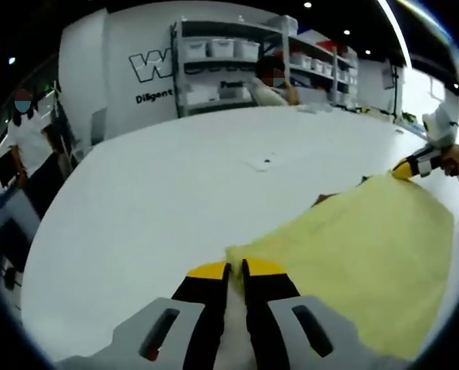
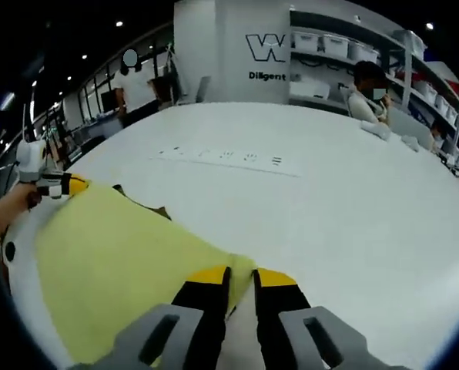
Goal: Fold the garment on the visible template until the final outline fits inside the template.
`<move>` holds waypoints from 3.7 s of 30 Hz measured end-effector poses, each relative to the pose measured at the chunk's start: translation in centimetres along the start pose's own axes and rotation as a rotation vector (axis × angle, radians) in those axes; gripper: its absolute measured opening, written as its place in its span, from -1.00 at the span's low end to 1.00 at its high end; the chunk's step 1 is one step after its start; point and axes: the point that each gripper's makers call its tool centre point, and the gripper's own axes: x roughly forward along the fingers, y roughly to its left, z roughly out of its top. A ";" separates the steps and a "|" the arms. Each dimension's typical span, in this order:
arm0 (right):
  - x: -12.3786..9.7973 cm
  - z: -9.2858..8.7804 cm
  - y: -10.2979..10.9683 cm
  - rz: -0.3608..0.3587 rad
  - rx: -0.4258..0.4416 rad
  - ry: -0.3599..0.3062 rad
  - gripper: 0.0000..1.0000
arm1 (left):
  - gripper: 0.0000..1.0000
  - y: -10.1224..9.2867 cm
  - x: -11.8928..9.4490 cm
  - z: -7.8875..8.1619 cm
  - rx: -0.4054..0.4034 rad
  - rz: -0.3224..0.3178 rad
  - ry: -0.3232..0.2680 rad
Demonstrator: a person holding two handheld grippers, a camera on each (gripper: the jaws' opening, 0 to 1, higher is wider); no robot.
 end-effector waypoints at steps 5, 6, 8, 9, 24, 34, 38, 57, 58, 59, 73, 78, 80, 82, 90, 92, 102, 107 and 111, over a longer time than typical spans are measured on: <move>-0.6 0.9 1.2 0.046 0.102 -0.051 -0.53 | -0.38 -0.4 -1.0 0.3 -0.043 -0.031 0.001; -0.9 0.9 1.4 0.061 0.111 -0.049 -0.44 | -0.32 -0.6 -1.3 0.4 -0.049 -0.037 0.003; -1.2 1.0 1.8 0.079 0.144 -0.049 -0.24 | -0.20 -0.9 -1.8 0.6 -0.060 -0.048 0.006; -1.4 1.0 2.1 0.089 0.153 -0.051 -0.14 | -0.14 -1.2 -2.3 0.6 -0.063 -0.054 0.008; -6.4 -1.9 6.6 0.199 0.066 0.007 0.45 | 0.43 -6.2 -7.7 -0.5 -0.068 -0.150 -0.003; -9.5 -4.2 8.1 0.221 0.012 0.034 0.44 | 0.37 -8.1 -11.7 -2.8 -0.082 -0.172 0.010; -10.4 -5.1 8.3 0.227 0.014 0.039 0.43 | 0.35 -8.7 -12.8 -4.0 -0.094 -0.172 0.018; -12.6 -10.0 9.0 0.238 -0.006 0.099 0.18 | 0.02 -7.7 -15.2 -8.7 -0.118 -0.148 0.092; -12.6 -10.2 9.0 0.237 -0.007 0.100 0.17 | -0.04 -7.5 -15.2 -8.9 -0.121 -0.147 0.092; -12.6 -10.3 9.0 0.237 -0.008 0.101 0.15 | -0.08 -7.5 -15.2 -8.9 -0.123 -0.149 0.090; -12.5 -11.2 8.4 0.217 -0.074 0.115 -0.45 | -0.68 -7.7 -14.4 -8.7 -0.006 -0.207 0.060; -12.5 -11.5 8.1 0.204 -0.092 0.127 -0.63 | -0.77 -7.8 -14.2 -8.9 0.021 -0.219 0.073; -12.5 -11.6 7.9 0.200 -0.098 0.129 -0.72 | -0.84 -7.9 -14.2 -8.7 0.028 -0.230 0.064; -12.4 -11.7 7.8 0.195 -0.097 0.130 -0.79 | -0.91 -8.0 -14.2 -8.6 0.037 -0.232 0.058; -12.3 -11.7 7.7 0.197 -0.112 0.129 -0.98 | -0.97 -8.4 -14.7 -8.8 0.090 -0.270 0.074; -12.4 -11.7 7.5 0.192 -0.120 0.132 -1.00 | -0.97 -8.5 -14.9 -9.0 0.114 -0.282 0.084; -12.6 -11.5 6.4 0.170 -0.150 0.127 -1.00 | -0.99 -9.3 -16.3 -9.8 0.195 -0.363 0.120; -12.6 -11.5 6.2 0.167 -0.157 0.124 -1.00 | -0.99 -9.5 -16.8 -10.4 0.224 -0.380 0.133; -12.7 -11.4 6.0 0.167 -0.152 0.123 -1.00 | -0.99 -9.4 -17.1 -10.7 0.212 -0.383 0.138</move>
